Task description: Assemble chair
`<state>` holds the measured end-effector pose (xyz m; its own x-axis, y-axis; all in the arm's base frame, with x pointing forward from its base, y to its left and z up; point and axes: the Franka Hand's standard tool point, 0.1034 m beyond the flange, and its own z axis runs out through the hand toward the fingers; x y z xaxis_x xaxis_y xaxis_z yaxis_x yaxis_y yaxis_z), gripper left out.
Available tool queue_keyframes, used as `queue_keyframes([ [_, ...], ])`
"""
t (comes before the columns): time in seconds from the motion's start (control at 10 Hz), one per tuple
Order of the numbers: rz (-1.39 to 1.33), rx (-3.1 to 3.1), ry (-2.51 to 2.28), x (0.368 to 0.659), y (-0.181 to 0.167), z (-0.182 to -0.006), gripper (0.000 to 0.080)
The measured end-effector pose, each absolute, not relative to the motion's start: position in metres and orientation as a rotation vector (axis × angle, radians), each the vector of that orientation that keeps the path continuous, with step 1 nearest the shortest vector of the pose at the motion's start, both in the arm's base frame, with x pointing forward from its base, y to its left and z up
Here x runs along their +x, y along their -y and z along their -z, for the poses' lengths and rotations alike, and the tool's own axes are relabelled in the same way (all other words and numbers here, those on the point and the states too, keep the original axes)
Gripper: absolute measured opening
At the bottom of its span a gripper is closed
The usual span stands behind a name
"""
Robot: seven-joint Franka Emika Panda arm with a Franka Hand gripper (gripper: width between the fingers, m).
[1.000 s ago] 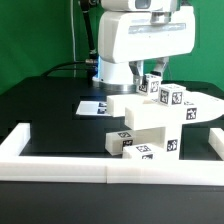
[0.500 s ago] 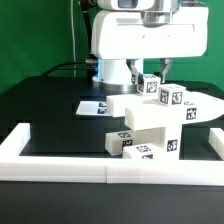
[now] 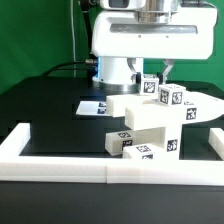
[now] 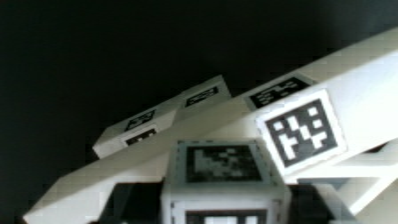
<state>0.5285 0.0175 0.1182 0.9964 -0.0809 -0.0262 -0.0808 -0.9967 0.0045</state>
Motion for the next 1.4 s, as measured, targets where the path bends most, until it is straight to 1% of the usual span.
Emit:
queue_keyframes([
  [0.4,0.041,3.094,0.508,0.5285,-0.0185,-0.1182,0.0288],
  [0.7,0.040,3.006,0.893,0.5284,-0.0202,-0.1181,0.0288],
  [0.8,0.040,2.992,0.936,0.5284,-0.0203,-0.1181,0.0288],
  [0.9,0.040,2.998,0.915,0.5283,-0.0203,-0.1180,0.0351],
  [1.0,0.043,3.016,0.850,0.5281,-0.0195,-0.1177,0.0487],
  [1.1,0.046,3.036,0.774,0.5279,-0.0177,-0.1166,0.0487],
  [1.2,0.049,3.033,0.776,0.5274,-0.0167,-0.1153,0.0613],
  [1.3,0.050,3.037,0.760,0.5272,-0.0173,-0.1149,0.0638],
  [1.4,0.051,3.071,0.602,0.5272,-0.0173,-0.1149,0.0638],
])
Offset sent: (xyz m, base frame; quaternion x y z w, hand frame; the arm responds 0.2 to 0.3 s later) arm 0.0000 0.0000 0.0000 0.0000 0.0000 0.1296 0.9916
